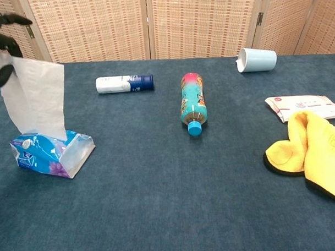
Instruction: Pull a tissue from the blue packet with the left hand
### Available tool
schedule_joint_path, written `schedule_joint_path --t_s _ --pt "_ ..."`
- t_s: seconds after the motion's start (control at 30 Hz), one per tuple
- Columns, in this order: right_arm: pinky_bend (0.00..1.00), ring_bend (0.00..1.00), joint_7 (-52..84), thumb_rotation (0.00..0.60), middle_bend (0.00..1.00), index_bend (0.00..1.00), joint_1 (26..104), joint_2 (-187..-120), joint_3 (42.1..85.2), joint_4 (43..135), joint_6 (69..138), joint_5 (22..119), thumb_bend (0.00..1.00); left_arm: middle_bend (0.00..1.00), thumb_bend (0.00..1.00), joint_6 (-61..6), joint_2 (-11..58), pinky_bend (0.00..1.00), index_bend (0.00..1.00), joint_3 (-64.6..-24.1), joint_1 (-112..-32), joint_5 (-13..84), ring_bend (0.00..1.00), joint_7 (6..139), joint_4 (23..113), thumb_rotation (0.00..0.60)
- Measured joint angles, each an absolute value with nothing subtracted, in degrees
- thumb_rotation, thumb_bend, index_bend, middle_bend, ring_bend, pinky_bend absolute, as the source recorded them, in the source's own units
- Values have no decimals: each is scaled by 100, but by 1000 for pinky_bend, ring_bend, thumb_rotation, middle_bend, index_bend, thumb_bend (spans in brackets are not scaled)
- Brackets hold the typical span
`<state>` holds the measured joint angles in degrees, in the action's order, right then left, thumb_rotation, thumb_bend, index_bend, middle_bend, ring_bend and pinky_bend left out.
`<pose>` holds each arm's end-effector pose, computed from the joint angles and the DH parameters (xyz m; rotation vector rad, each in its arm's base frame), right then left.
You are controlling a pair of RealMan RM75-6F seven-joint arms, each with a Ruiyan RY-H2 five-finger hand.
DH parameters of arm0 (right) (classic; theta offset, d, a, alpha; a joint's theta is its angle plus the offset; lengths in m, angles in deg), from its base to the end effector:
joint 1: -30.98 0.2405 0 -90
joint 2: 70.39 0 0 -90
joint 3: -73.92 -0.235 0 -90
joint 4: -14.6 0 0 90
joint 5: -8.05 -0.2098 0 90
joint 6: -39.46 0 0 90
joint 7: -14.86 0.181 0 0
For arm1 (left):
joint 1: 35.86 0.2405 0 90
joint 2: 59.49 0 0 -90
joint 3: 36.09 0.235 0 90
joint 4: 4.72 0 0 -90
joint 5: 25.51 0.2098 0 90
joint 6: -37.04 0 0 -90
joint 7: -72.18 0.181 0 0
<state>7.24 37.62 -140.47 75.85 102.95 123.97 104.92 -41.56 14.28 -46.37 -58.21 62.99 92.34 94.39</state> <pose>-0.2647 -0.2031 0.0959 1.6502 -0.7788 0.9011 -0.1490 0.2969 0.0972 -1.6115 -0.5945 -1.1371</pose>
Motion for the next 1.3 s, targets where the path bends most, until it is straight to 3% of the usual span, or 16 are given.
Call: schedule_joint_path --t_s 0.3,0.63,0.73,0.87,0.97,1.07,1.3 --pt "55 0 696 600 0 0 3748 -14036 7613 10318 12423 10544 138 104 636 -4618 716 278 682 -4825 -5582 6202 59 9132 9856 600" --pt "54 0 665 600 0 0 3747 -14041 7601 10331 12404 10510 138 95 631 -4987 993 265 655 -4383 -5019 6094 52 8141 8792 600" --pt "55 0 649 600 0 0 3751 -14046 7598 10332 12385 10495 139 53 597 -5041 1139 243 564 -4199 -4833 6053 27 7793 8491 600" --pt "55 0 600 600 0 0 3753 -14054 7605 10335 12357 10486 139 0 423 -5019 1240 196 213 -3919 -4649 6075 0 7619 8330 600" --pt "54 0 573 600 0 0 3753 -14060 7606 10339 12345 10476 139 0 305 -4982 1278 177 55 -3797 -4574 6140 0 7593 8324 600" --pt "54 0 565 600 0 0 3754 -14057 7596 10348 12338 10455 138 0 264 -5001 1291 150 4 -3734 -4535 6231 0 7601 8324 600" --pt "54 0 547 600 0 0 3747 -14061 7602 10350 12378 10498 138 0 248 -5264 1181 128 0 -3631 -4361 6468 0 7771 8448 600"
